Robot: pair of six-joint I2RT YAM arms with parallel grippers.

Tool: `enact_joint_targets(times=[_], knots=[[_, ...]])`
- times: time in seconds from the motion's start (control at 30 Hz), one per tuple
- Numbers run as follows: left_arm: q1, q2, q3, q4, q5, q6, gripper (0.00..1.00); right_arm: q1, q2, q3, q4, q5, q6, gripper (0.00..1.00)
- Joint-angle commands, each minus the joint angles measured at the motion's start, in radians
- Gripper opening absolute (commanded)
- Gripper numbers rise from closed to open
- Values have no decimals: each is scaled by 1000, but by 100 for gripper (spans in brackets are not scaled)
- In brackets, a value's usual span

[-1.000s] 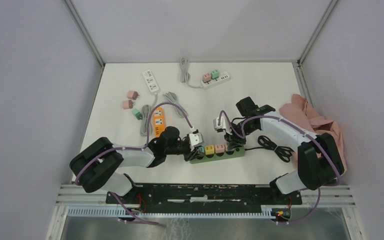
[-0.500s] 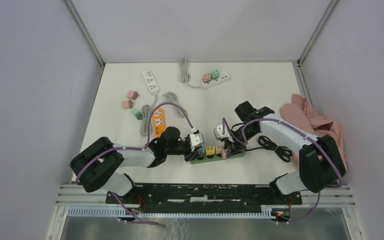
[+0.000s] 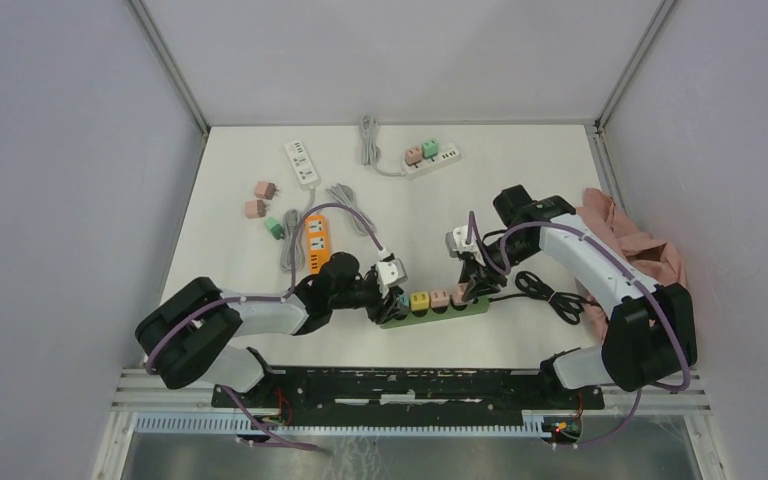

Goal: Pull the plug off the socket
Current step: Remove the plug from the socket.

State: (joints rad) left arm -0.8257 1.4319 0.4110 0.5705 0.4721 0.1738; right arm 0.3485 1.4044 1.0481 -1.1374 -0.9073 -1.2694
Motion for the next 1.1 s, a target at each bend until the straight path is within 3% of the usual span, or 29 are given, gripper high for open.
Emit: enact_joint_targets(times=[0.0,0.13,0.4,0.5,0.77,1.07], knots=[[11,-70,-2,8,-65,-154,62,-2,1,61,-78,-132,7,1],[12,-143,-28,16,-78,-221,73,-3,24,86,-74,-166,78,1],[12,-349,-53,-68,-160,-314,77,-11,29,90,-66,-223,130,2],[12,-422,-80,-37,-169,-382,79,-15,34,86,-28,-245,208,2],[14,-535,-136,70,-236,-584,98,-23,50,87,-8,-292,285,2],[13,-581,-129,129,-192,-677,97,-28,53,76,47,-325,378,3]])
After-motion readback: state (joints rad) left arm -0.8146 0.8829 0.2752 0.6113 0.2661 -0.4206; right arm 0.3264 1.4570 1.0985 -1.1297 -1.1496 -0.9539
